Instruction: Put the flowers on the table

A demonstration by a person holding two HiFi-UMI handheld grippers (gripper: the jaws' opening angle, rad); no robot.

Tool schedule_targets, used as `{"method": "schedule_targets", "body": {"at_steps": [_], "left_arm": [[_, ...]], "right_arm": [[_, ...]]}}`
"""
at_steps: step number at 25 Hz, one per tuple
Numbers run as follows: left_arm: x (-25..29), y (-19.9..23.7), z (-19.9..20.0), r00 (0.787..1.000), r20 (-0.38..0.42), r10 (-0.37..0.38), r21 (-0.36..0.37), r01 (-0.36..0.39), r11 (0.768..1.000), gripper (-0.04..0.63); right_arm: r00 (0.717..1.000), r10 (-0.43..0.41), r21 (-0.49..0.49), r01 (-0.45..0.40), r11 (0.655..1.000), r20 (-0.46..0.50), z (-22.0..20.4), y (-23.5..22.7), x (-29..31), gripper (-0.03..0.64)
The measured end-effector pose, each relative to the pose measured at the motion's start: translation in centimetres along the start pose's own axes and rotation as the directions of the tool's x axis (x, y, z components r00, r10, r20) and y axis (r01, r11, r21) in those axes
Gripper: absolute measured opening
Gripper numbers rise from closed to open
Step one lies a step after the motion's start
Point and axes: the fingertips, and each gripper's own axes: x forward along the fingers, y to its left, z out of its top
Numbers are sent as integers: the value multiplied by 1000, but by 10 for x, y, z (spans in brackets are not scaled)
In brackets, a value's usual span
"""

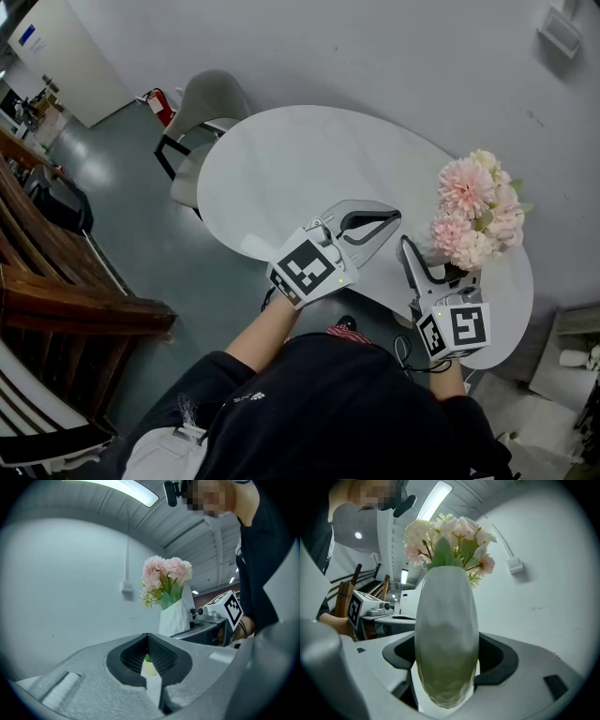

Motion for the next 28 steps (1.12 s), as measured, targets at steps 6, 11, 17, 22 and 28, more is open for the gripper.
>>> {"method": "schedule_targets", "body": {"at_steps": [6,11,17,22,28], "left_arm": [[1,0,0,999,-3,36,7,-36,999,-3],[2,1,3,998,-2,59,14,-59,998,-3],[2,2,2,998,-5,70,14,-70,997,-3],[3,2,-2,997,-12,81,12,-80,997,-3],[2,0,-3,996,-31,79,12,-79,997,-3]], "right_arm": [[999,37,-4,-37,999,13,1,0,0,371],[998,68,-12,-68,998,19,2,0,2,371],[997,79,-10,-79,997,20,2,0,4,371],[996,86,-5,-86,996,17,-2,-3,4,371],[996,91,-2,-91,996,10,-2,-2,3,371]]}}
